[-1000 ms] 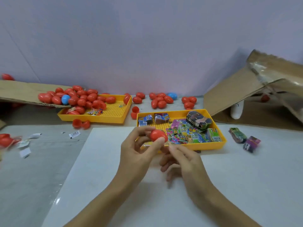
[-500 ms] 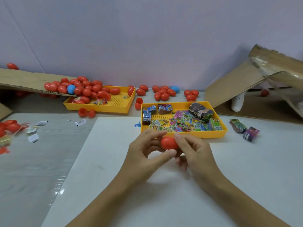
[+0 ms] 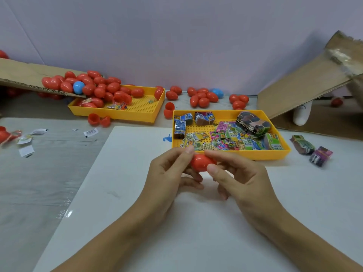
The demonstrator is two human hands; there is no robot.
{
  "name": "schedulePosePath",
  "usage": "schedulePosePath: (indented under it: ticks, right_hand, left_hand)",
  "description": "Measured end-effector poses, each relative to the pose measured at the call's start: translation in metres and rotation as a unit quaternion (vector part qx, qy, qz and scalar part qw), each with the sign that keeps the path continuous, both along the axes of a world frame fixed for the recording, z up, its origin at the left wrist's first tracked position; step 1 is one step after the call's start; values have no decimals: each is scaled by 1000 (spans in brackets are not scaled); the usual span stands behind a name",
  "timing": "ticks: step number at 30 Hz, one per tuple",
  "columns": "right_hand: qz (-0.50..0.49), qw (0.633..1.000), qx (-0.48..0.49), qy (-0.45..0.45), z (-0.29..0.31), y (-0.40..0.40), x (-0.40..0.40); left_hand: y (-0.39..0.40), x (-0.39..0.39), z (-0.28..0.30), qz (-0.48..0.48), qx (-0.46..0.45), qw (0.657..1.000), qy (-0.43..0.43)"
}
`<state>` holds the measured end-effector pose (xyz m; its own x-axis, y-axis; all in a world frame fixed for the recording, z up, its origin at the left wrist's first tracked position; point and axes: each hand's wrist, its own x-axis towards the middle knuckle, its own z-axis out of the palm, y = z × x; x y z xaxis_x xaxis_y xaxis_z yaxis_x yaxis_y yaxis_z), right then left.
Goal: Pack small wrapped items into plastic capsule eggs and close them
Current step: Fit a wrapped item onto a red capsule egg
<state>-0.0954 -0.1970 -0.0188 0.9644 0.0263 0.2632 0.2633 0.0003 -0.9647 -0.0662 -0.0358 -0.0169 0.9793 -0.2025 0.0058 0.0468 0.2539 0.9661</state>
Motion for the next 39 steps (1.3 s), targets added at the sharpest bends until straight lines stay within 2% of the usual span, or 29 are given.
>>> schedulePosePath:
  ticks: [6, 9, 12, 16, 19, 22, 26, 30, 35, 39]
  right_hand:
    - [9, 999, 20, 32, 1, -2, -1]
    - [-2, 995, 40, 93, 6, 0, 0]
    - [-8, 990, 12, 142, 7, 0, 1]
    - [5, 996, 23, 83, 7, 0, -3]
    - [-1, 997, 33, 69, 4, -1, -4]
    - [-16, 999, 2, 40, 2, -2, -3]
    - [-12, 999, -38, 10, -2, -2, -3]
    - [7, 999, -41, 14, -3, -3, -3]
    - [-12, 993, 37, 109, 3, -4, -1]
    - [-12, 989, 63, 134, 7, -3, 0]
  left_hand:
    - [5, 1, -2, 6, -22, 999, -26]
    - [5, 0, -5, -9, -22, 998, -61]
    - [4, -2, -6, -28, -10, 994, -101]
    - [3, -3, -7, -28, 1, 995, -100]
    - [3, -2, -6, -26, 10, 998, -60]
    - [1, -2, -2, -34, 1, 999, -7]
    - [0, 0, 0, -48, -1, 999, 24]
    - [0, -3, -1, -31, 17, 999, -18]
    - [-1, -6, -3, -10, 24, 998, -49]
    - [0, -6, -6, 1, 63, 993, -103]
